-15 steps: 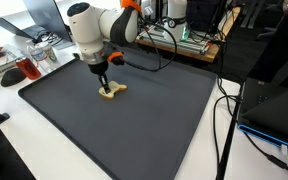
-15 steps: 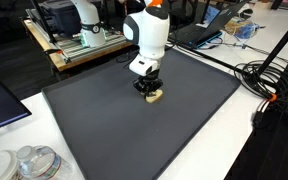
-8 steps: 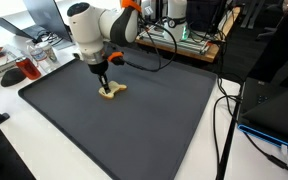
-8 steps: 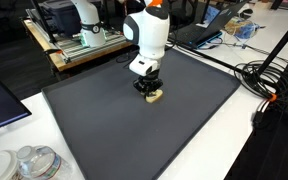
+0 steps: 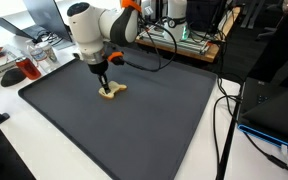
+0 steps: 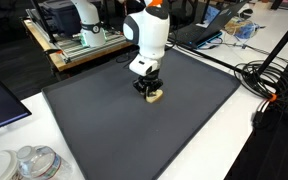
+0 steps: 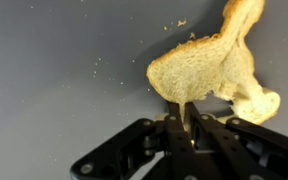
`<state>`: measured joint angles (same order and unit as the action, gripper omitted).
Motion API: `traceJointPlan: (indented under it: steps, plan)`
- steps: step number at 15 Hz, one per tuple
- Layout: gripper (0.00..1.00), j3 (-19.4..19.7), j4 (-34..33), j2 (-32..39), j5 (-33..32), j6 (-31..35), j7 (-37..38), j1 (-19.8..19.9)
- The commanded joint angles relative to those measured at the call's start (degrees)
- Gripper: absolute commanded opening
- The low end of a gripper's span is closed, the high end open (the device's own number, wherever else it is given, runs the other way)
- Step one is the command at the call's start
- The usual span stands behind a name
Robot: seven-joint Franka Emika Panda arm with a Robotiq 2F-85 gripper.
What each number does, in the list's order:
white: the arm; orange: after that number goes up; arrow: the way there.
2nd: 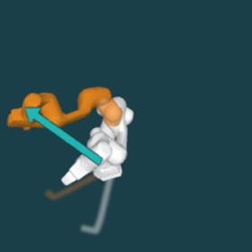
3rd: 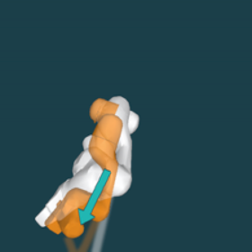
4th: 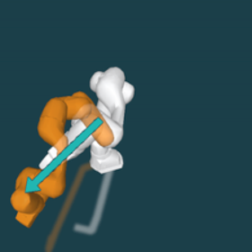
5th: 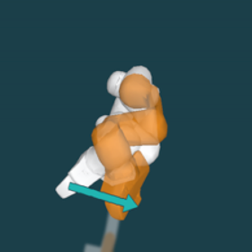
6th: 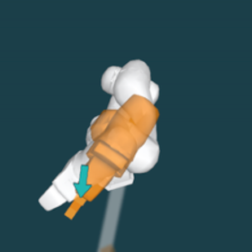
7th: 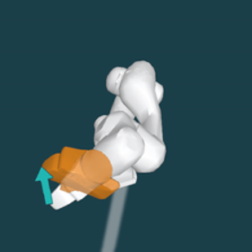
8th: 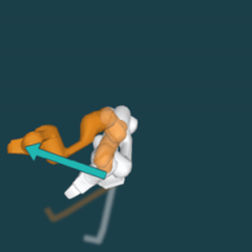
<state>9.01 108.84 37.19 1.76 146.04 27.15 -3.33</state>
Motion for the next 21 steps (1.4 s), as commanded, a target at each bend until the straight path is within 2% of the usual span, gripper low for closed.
traceJointPlan:
  steps: [1, 8, 9, 15, 21]
  plan:
    - [0.45, 0.7, 0.85, -1.48, -0.25, -0.47, -0.13, -0.69]
    - [0.94, 0.52, 2.31, -3.75, -0.79, -0.14, -2.36, -0.26]
    - [0.98, 0.25, 2.8, -4.46, -1.15, -0.37, -3.85, -0.03]
    - [1.0, 0.66, 2.72, -7.53, -5.23, -4.62, -6.33, -1.89]
    - [1.0, 2.41, 0.83, -8.26, -15.6, -11.14, 0.82, -8.01]
